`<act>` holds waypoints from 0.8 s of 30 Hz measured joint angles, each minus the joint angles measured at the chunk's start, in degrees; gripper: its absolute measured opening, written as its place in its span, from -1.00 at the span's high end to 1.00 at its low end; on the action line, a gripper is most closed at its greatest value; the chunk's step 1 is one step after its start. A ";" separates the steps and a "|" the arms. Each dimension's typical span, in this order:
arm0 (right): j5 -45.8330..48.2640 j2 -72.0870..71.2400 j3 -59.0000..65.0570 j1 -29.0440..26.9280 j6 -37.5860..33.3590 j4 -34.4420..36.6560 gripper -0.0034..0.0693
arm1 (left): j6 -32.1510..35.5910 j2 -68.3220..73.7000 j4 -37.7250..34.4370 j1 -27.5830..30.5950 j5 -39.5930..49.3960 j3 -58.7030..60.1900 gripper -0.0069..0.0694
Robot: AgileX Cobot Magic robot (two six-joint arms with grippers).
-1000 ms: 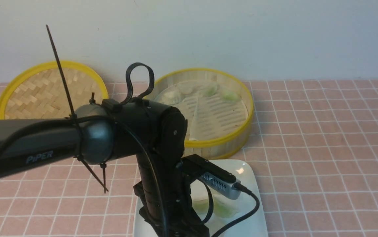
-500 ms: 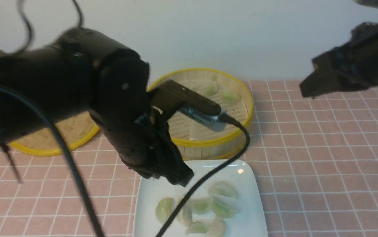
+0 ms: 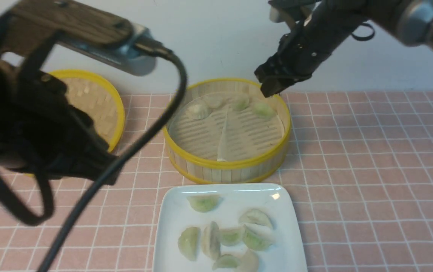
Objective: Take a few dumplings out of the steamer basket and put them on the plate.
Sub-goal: Use the right arm to grab a dumpling from inside the steamer
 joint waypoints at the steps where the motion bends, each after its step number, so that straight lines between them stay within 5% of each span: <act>1: 0.00 1.27 -1.50 0.00 -0.34 -0.09 0.25 | -0.42 -0.43 0.37 0.00 0.59 0.00 0.83; 9: -5.60 13.75 -12.68 0.00 -6.72 -0.20 -0.25 | -3.29 -3.95 5.38 0.00 1.54 0.00 0.83; 24: -11.76 20.84 -13.92 0.35 -7.64 -5.48 -0.24 | -3.45 -5.15 10.95 0.00 1.60 0.00 0.83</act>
